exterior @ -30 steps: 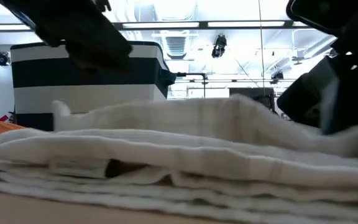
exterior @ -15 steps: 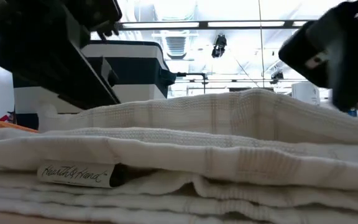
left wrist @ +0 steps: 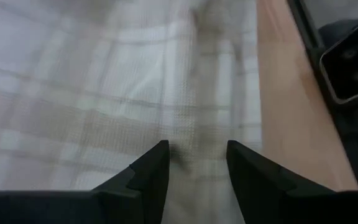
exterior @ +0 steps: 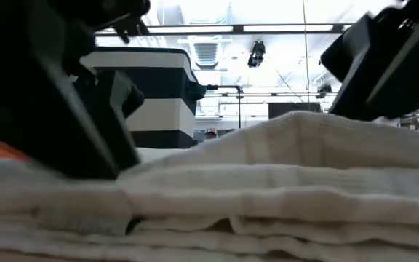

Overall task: Fold towel
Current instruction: Fold the white patterned kitchen towel

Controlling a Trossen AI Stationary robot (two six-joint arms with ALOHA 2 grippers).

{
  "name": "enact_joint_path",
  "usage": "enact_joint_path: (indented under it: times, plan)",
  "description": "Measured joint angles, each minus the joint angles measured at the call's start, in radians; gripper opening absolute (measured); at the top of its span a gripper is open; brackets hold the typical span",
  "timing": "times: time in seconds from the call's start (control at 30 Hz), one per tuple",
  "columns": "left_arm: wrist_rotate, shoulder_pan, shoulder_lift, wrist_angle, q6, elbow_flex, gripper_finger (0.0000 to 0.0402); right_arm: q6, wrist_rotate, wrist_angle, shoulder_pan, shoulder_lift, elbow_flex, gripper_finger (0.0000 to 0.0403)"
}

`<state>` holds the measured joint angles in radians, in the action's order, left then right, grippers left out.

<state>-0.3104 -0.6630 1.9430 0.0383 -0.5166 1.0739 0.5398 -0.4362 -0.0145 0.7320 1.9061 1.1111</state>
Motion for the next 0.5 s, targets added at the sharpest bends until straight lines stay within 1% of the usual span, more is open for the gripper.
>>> enact_joint_path:
  times: [0.13, 0.23, 0.3, 0.4, 0.5]
  plan:
    - [-0.002, -0.004, 0.054, 0.012, -0.064, 0.029, 0.0153, 0.018, -0.003, 0.007, 0.034, 0.036, 0.045, 0.0147]
    - [-0.024, 0.001, 0.093, 0.044, -0.125, 0.054, 0.0153, 0.018, -0.002, -0.011, 0.043, 0.059, 0.053, 0.0147]
    - [-0.046, 0.008, 0.117, 0.093, -0.147, 0.067, 0.0153, 0.026, -0.007, -0.103, 0.036, 0.06, 0.048, 0.0147]
    - [-0.064, 0.038, 0.158, 0.169, -0.156, 0.094, 0.0153, 0.052, -0.037, -0.309, 0.02, 0.046, 0.047, 0.0147]
    - [-0.094, 0.084, 0.189, 0.169, -0.153, 0.138, 0.0153, 0.064, -0.076, -0.513, 0.009, -0.002, 0.045, 0.0147]
